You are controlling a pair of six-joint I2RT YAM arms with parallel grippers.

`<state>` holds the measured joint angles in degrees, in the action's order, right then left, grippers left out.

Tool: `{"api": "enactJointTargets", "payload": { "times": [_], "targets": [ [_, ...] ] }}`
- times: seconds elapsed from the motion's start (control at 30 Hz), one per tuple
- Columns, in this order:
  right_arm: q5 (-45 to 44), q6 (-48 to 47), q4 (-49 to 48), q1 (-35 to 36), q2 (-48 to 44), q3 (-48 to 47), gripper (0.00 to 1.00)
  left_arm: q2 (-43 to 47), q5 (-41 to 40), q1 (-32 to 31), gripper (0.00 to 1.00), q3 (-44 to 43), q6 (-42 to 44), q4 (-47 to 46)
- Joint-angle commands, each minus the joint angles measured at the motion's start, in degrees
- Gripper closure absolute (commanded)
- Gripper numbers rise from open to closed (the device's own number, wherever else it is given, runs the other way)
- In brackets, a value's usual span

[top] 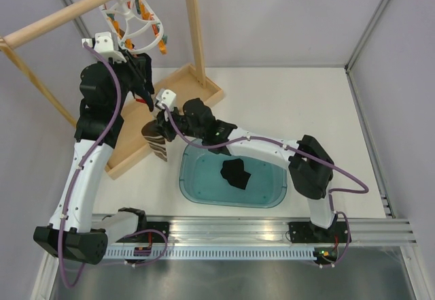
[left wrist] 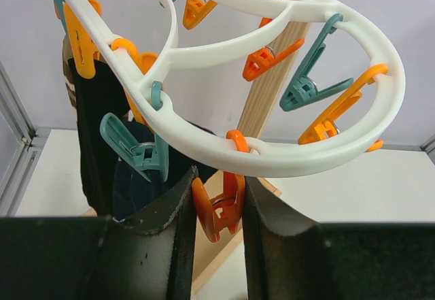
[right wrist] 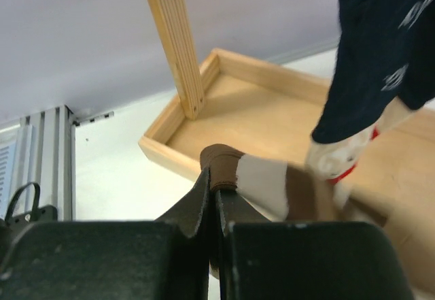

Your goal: Remove the socks clipped to the hanger

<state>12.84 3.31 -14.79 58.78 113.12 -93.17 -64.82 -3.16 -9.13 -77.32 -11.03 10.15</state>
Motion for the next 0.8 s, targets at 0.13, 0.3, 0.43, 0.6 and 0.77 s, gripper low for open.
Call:
{"api": "enactJointTargets", "payload": {
  "times": [0.13,0.3,0.43,0.6,0.77],
  "targets": [
    [-3.00,-0.06,-3.85,0.37,-7.74,5.71,0.99,1.62,-0.89,-0.45,0.98,-2.05,1.54,-1.63],
    [-4.14,-0.32,-3.85,0.28,-9.67,7.99,0.99,2.24,-1.76,-0.45,0.70,-1.52,0.75,-1.45],
    [-5.37,-0.50,-3.85,0.28,-10.99,10.02,0.99,3.03,-2.03,-0.45,0.34,-0.99,0.13,-0.49],
    [-6.69,-0.76,-3.76,0.28,-12.92,12.65,0.99,4.69,-1.94,-0.45,0.00,-0.12,-0.49,1.53],
    [-8.79,-1.11,-3.76,0.28,-15.91,16.34,0.99,7.95,-2.12,-0.54,0.00,3.22,-0.66,2.24]
  ]
}}
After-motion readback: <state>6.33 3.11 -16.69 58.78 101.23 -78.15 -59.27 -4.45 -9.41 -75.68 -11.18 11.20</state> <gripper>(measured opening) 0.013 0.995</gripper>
